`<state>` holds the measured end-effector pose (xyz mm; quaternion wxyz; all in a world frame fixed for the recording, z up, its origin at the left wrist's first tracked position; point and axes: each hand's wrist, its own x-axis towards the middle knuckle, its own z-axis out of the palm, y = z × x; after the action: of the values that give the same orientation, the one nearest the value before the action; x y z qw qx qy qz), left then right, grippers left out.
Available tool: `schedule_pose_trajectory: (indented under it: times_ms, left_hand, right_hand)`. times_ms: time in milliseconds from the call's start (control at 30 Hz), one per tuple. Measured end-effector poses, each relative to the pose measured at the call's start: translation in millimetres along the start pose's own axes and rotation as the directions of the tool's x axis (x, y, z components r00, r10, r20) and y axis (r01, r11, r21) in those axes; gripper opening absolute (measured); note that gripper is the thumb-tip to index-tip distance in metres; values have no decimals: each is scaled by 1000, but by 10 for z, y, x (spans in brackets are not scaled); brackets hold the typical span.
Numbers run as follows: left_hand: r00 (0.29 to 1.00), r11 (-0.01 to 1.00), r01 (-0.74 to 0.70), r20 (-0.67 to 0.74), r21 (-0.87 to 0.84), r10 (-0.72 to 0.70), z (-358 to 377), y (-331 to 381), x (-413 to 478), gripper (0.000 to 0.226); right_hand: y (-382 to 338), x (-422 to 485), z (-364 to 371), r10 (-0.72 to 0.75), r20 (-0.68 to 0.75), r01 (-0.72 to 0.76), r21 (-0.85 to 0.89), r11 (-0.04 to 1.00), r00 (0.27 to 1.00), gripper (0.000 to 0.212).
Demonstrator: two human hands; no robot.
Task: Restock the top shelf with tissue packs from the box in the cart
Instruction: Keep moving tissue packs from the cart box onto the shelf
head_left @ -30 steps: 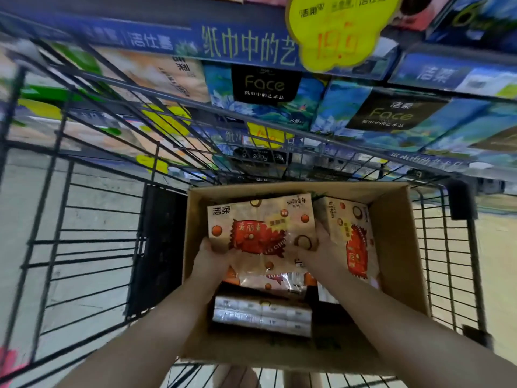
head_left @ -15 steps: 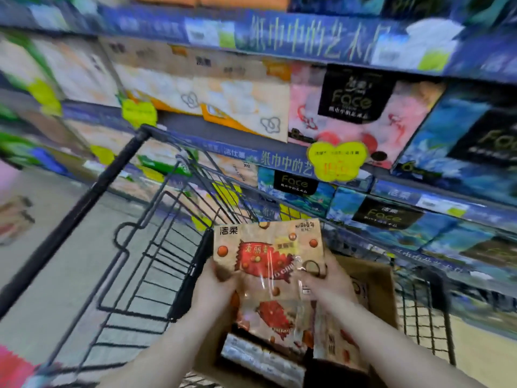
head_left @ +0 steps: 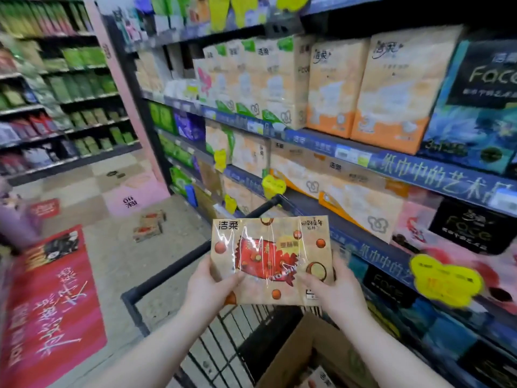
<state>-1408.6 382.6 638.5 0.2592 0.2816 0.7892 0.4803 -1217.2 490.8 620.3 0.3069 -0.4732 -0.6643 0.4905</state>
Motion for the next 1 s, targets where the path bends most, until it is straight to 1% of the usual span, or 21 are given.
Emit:
schedule_pose_trajectory:
  times_ms: [67,200,233,333,367,400,500,567,700,833,900,1000]
  left_hand:
    - [997,1000,-16,-70,-13,15,-312,48,-1,46]
    - [982,998,-41,-186,-54,30,-954,39,6,49]
    - [976,996,-48,-217,-70,32,-1125,29,8,49]
    - [956,994,-56,-291,-92,27,-1692,-101,70,46]
    - [950,994,-65,-310,-92,33,-1899,-160,94,46]
    - [944,993,-77,-328,-93,42,-2114,-232,128,46]
    - [922,988,-117,-380,-98,71,-2816,-452,229,41]
    - [905,988,-130,-418,-89,81,-3321,-620,308,37]
    - [864,990,-134,-495,-43,95,-4207,-911,491,43]
    - [843,992,-120,-531,-29,87,-4797,-1073,653,42]
    - [835,993,-120,-542,-21,89,-5022,-1139,771,43]
    - [828,992,-121,-553,-17,92,-5259,-1194,1017,43]
  right_hand:
    - [-250,46,187,-69,29,69,7,998,997,56]
    - [-756,65,654,-184,126,181,38,983,975,54]
    - [-866,61,804,-199,152,196,34,980,968,58]
    - [-1207,30,1361,-216,217,218,14,976,952,82]
    - [-1316,12,1569,-221,235,225,10,974,947,85]
    - [-1424,-10,1787,-229,246,235,6,972,942,84]
    - [-1774,-90,2485,-268,263,277,3,961,927,70]
    - [-2034,-152,2977,-276,290,297,-31,954,916,74]
    - [-2476,-254,3851,-304,356,318,20,948,883,84]
    - [-2843,-284,4409,-339,389,356,31,934,856,74]
    - [-3006,-276,4610,-363,403,375,50,926,841,60]
    - [-3202,-174,4882,-393,411,405,62,912,823,55]
